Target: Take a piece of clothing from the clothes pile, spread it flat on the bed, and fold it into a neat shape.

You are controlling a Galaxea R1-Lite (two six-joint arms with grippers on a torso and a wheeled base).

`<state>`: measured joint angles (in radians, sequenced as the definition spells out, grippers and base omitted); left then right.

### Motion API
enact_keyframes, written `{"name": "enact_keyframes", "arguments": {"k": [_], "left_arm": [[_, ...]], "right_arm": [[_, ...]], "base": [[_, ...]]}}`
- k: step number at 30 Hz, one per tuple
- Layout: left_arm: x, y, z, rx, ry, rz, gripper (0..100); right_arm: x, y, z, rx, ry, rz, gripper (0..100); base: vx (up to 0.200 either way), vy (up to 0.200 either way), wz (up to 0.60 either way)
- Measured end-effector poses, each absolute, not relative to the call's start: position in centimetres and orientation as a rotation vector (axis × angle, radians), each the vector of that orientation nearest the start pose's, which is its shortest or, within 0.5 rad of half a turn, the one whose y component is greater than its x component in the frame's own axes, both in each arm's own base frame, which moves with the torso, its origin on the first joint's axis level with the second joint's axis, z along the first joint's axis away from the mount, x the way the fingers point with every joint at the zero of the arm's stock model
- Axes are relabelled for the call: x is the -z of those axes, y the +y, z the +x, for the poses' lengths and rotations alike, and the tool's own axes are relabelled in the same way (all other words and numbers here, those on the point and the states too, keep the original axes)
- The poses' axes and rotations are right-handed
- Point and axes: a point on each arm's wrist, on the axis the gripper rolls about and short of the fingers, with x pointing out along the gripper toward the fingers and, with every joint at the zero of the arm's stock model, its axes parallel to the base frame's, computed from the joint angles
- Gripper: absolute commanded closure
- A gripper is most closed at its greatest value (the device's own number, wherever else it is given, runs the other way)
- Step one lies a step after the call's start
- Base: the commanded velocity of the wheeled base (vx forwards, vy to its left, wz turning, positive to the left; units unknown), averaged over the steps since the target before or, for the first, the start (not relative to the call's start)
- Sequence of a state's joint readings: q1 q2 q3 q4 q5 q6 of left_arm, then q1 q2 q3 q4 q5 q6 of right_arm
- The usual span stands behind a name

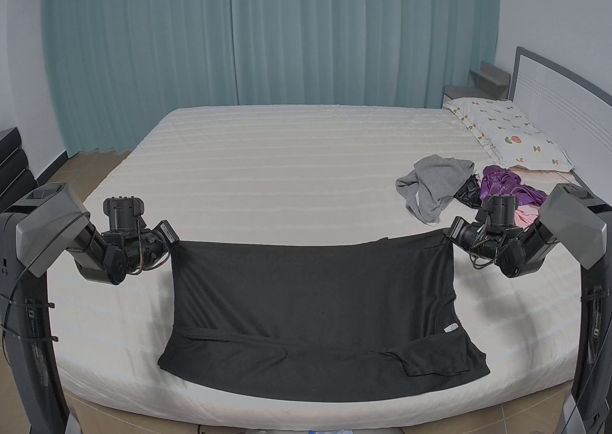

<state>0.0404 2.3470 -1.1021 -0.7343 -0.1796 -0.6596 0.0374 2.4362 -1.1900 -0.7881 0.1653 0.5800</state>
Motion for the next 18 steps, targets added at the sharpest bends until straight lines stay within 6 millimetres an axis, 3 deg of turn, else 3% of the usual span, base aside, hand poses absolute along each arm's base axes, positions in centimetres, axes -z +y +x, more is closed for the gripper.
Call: {"name": "enact_keyframes", "arguments": {"k": [9, 18], "left_arm": [[-1.1, 1.1, 42.2, -0.045, 0.589, -0.698, 100], [-1.2, 1.1, 40.4, -0.03, 0.626, -0.653, 100]], "right_arm": [[0.2, 2.0, 43.8, -0.055, 0.56, 0.592, 100], [0.1, 1.9, 41.7, -0.067, 0.61, 0.599, 100]], "base": [[0.0, 0.0, 0.0], [0.0, 0.0, 0.0]]}}
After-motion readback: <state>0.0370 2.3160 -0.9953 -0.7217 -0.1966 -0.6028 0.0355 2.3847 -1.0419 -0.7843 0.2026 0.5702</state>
